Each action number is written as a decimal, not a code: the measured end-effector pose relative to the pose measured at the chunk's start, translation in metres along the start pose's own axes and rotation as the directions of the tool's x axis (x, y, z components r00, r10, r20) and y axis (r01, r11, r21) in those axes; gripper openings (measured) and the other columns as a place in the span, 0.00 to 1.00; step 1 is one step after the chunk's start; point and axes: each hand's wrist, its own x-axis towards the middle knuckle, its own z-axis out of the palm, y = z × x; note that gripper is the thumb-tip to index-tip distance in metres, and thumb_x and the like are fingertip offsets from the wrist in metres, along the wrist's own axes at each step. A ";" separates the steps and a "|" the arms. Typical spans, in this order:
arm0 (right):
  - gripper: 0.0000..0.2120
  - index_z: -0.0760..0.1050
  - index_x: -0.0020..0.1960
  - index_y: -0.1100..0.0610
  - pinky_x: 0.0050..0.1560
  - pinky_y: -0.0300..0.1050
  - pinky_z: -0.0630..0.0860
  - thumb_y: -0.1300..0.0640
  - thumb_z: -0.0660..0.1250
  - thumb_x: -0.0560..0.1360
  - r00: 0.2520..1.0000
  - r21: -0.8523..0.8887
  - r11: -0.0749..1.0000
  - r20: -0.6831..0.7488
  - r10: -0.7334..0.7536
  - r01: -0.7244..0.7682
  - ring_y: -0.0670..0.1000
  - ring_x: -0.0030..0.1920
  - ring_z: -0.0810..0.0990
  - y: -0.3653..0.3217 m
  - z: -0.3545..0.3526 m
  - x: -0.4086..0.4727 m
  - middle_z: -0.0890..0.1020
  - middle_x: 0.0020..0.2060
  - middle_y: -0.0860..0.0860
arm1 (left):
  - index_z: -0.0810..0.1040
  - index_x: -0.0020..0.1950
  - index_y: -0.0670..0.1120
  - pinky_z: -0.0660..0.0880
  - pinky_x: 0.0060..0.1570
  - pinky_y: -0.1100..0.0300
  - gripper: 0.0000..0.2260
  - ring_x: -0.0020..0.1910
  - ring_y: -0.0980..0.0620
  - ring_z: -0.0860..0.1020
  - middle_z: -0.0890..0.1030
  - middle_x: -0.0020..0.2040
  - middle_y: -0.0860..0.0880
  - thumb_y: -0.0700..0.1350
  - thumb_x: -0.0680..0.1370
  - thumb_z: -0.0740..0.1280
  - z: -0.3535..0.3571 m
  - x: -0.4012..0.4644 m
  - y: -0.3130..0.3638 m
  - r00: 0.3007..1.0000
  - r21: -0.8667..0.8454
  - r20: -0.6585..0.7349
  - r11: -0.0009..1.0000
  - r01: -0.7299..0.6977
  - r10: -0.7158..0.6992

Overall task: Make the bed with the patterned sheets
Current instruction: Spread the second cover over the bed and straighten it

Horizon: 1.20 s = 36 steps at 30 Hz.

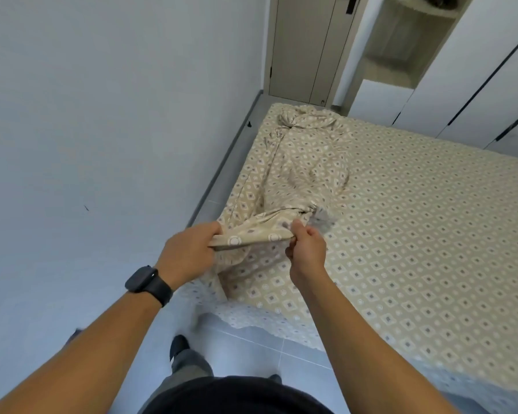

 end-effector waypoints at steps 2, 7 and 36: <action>0.17 0.67 0.38 0.56 0.32 0.46 0.63 0.52 0.69 0.80 0.970 -0.152 0.959 0.086 -0.228 0.239 0.48 0.29 0.63 -0.015 -0.005 -0.032 0.69 0.28 0.50 | 0.70 0.64 0.57 0.74 0.51 0.62 0.21 0.56 0.54 0.74 0.73 0.59 0.58 0.41 0.74 0.69 0.004 -0.009 0.016 0.990 -0.218 0.092 0.973 -0.080 0.102; 0.19 0.69 0.38 0.63 0.33 0.41 0.67 0.54 0.71 0.79 0.831 -0.365 0.773 0.430 -0.354 0.518 0.46 0.32 0.67 -0.030 -0.012 -0.063 0.70 0.29 0.49 | 0.71 0.61 0.57 0.77 0.53 0.59 0.17 0.55 0.58 0.77 0.77 0.55 0.59 0.54 0.74 0.70 0.024 -0.007 0.069 0.965 -0.467 -0.047 0.848 -0.248 0.257; 0.22 0.69 0.33 0.60 0.35 0.49 0.68 0.50 0.66 0.81 0.918 -0.372 0.855 -0.023 -0.397 0.360 0.51 0.32 0.69 -0.118 0.050 0.047 0.70 0.29 0.55 | 0.61 0.73 0.60 0.73 0.54 0.64 0.32 0.60 0.60 0.71 0.68 0.65 0.61 0.54 0.72 0.71 -0.004 0.141 0.082 0.903 -0.454 0.033 0.811 -0.368 0.428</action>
